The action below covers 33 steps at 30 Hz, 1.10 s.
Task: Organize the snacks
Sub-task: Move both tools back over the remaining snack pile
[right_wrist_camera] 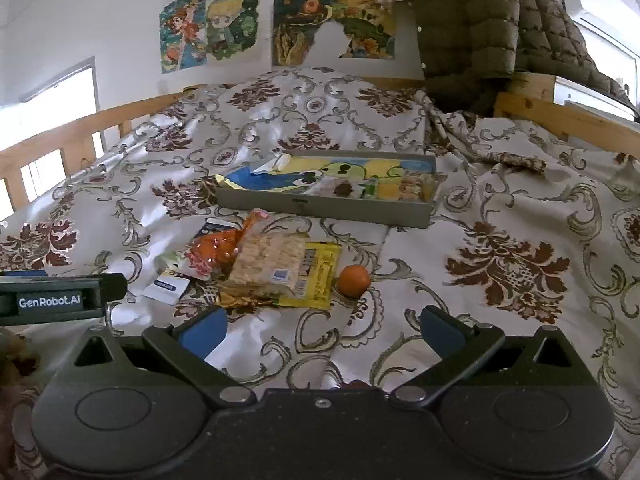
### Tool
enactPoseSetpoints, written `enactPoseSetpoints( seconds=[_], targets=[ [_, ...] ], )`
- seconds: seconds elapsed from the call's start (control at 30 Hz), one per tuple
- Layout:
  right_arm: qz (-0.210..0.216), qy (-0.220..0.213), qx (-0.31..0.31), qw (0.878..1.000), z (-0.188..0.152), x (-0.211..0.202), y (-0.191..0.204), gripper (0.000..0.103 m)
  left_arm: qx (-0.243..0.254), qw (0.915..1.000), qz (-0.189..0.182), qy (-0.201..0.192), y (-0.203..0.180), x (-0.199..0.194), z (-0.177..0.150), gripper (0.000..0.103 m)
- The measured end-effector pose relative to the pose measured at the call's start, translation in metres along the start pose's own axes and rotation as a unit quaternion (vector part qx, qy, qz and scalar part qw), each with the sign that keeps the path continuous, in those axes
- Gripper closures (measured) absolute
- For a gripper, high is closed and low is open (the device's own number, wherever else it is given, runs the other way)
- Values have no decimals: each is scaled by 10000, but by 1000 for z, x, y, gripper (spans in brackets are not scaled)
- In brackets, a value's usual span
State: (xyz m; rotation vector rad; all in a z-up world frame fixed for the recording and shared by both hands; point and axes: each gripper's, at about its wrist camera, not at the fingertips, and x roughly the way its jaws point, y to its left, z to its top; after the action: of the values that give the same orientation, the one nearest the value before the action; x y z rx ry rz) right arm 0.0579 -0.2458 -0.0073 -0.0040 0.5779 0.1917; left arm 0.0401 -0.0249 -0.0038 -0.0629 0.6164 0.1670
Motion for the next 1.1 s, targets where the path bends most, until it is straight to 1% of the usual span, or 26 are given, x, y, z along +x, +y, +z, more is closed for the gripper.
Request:
enactPoseSetpoints(
  seconds=[0.3,0.43,0.57,0.67,0.73,0.87,1.0,1.1],
  targets=[
    [98,22,-55,9999,0,3,3,1,109,9998,-102,-102,-2,5,4,0],
    [176,5,-7,9998,3,4,1,1,254,9992,-212,-218,-6,6,7,0],
    [216,15,-30,9998,5,6,-2,1,405,9983,-359,-204,-10,11,11,0],
    [243,68,-107,9996,12,11,-9,1,511,9970,-579,-105,-14,20,15,0],
    [352,99,-114,9993,18,13,-16,1,612,9949,-797,24,-17,29,18,0],
    [410,49,-321,9986,28,25,-29,1,858,9885,-1219,260,-28,49,22,0],
    [485,-30,-493,9976,36,47,-46,1,1080,9826,-1470,341,-40,66,22,0],
    [453,103,-574,9973,38,72,-59,1,1080,9797,-1622,470,-49,83,24,0]
  ],
)
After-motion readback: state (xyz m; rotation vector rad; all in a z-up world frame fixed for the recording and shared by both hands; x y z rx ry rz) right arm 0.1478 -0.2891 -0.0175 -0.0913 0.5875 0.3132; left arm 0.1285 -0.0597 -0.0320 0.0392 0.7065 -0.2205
